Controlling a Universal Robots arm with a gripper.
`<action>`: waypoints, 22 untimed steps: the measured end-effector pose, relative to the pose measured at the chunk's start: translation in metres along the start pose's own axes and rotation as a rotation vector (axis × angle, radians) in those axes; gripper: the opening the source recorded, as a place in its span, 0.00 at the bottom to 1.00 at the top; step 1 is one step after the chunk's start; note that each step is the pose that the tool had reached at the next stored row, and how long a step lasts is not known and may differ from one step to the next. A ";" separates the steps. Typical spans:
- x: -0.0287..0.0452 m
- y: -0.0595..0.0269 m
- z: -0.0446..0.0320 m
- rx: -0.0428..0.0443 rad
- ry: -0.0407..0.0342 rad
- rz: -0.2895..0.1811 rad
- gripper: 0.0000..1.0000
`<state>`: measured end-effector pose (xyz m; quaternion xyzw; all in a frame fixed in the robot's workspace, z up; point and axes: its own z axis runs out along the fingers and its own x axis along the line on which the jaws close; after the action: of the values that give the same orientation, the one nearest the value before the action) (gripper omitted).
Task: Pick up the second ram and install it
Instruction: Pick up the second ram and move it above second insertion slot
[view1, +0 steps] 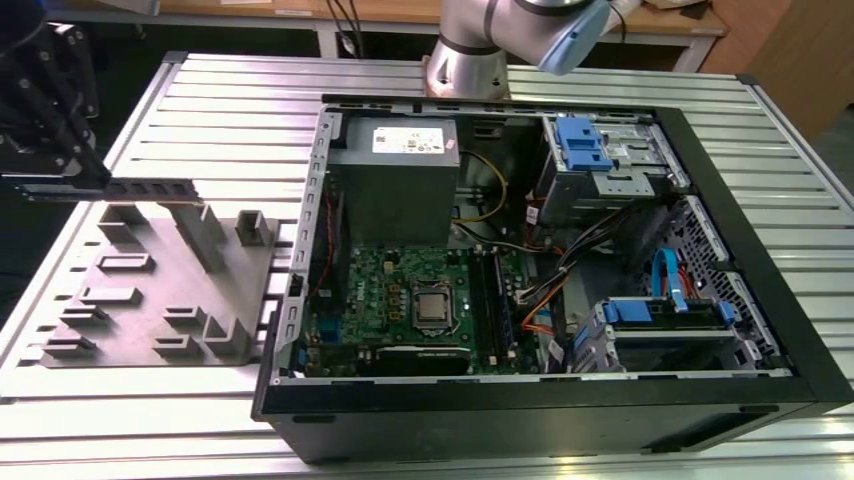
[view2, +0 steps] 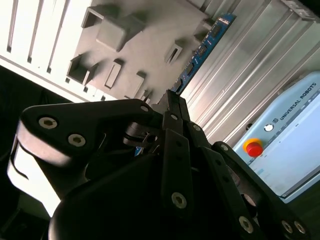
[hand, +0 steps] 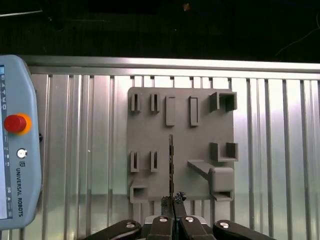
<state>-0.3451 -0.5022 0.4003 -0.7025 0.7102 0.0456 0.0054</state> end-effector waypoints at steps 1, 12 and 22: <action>0.0000 -0.0029 -0.0001 -0.0001 -0.0001 0.000 0.08; -0.0005 -0.0348 -0.0020 -0.0035 0.0000 0.001 0.08; -0.0008 -0.0634 -0.0036 -0.0061 0.0000 0.001 0.08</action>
<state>-0.2815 -0.5022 0.4003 -0.7022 0.7104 0.0477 0.0032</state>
